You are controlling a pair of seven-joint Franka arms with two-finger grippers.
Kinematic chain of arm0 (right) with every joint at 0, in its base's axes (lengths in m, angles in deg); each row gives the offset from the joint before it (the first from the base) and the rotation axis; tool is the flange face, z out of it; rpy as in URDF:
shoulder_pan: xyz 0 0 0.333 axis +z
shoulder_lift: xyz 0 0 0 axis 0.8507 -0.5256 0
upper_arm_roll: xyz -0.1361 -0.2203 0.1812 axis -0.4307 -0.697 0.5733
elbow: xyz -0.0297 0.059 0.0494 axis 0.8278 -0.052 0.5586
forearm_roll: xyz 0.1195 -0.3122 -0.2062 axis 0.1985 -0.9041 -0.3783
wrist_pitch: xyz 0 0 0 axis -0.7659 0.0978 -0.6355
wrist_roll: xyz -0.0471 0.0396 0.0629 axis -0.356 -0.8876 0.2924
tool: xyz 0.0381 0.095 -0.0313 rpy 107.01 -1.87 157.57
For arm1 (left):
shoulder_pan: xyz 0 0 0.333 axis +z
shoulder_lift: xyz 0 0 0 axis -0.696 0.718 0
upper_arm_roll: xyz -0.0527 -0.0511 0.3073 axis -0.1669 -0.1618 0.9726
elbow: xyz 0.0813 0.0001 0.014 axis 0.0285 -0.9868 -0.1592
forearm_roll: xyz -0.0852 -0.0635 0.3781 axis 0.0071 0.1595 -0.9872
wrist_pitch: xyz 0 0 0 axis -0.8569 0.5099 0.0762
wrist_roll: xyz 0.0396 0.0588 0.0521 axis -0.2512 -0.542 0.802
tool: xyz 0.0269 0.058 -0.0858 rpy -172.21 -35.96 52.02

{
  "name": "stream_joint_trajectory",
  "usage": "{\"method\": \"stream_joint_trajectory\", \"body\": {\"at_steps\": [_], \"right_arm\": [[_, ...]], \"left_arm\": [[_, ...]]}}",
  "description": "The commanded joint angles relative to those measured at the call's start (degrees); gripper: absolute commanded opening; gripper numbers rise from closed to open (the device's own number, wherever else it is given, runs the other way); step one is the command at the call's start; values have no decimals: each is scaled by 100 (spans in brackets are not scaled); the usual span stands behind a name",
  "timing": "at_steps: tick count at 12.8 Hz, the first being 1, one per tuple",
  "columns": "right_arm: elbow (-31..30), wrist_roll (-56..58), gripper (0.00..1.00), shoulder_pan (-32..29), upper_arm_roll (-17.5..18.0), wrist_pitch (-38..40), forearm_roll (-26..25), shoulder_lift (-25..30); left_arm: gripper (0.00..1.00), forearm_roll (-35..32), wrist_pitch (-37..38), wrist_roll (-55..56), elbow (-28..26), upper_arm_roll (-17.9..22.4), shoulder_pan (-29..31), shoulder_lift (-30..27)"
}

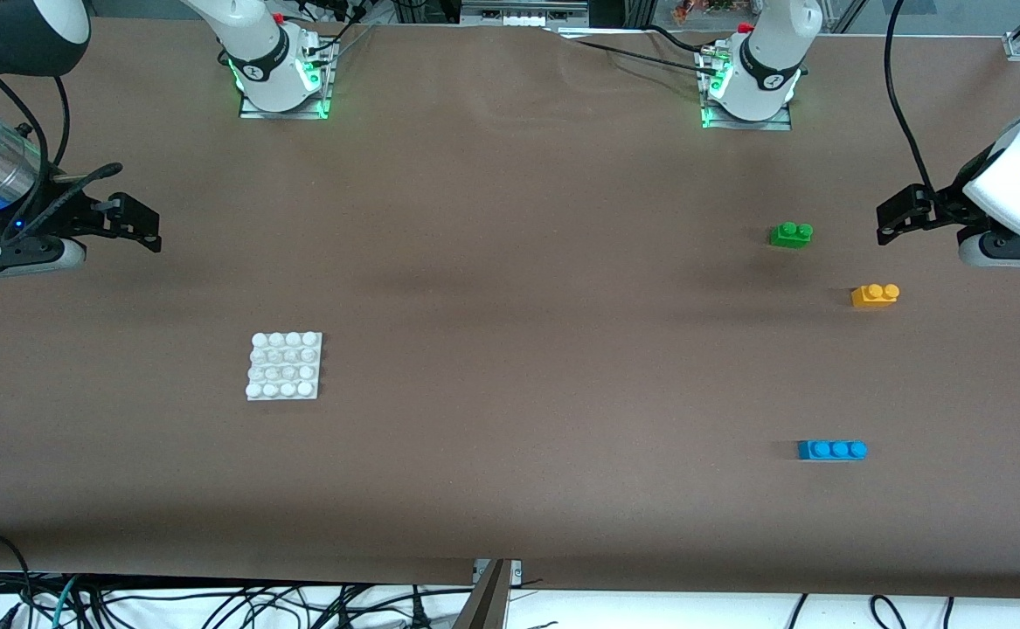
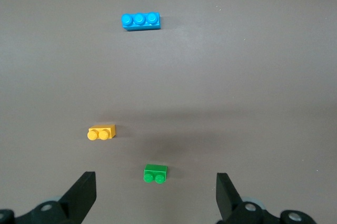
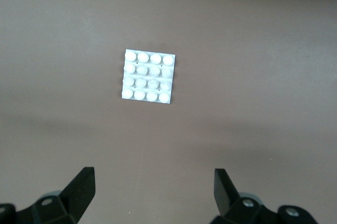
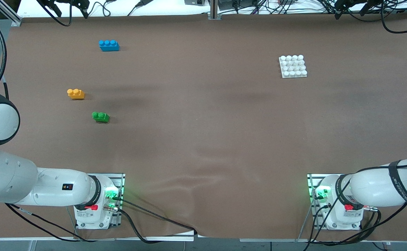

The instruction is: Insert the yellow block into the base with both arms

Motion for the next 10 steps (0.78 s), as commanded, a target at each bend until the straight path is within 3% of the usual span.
{"method": "stream_joint_trajectory", "body": {"at_steps": [1, 10], "right_arm": [[34, 77, 100, -33, 3, 48, 17, -9], [60, 85, 100, -50, -6, 4, -35, -18]], "left_arm": [[100, 115, 129, 72, 129, 7, -19, 4], [100, 106, 120, 20, 120, 51, -11, 12]]}}
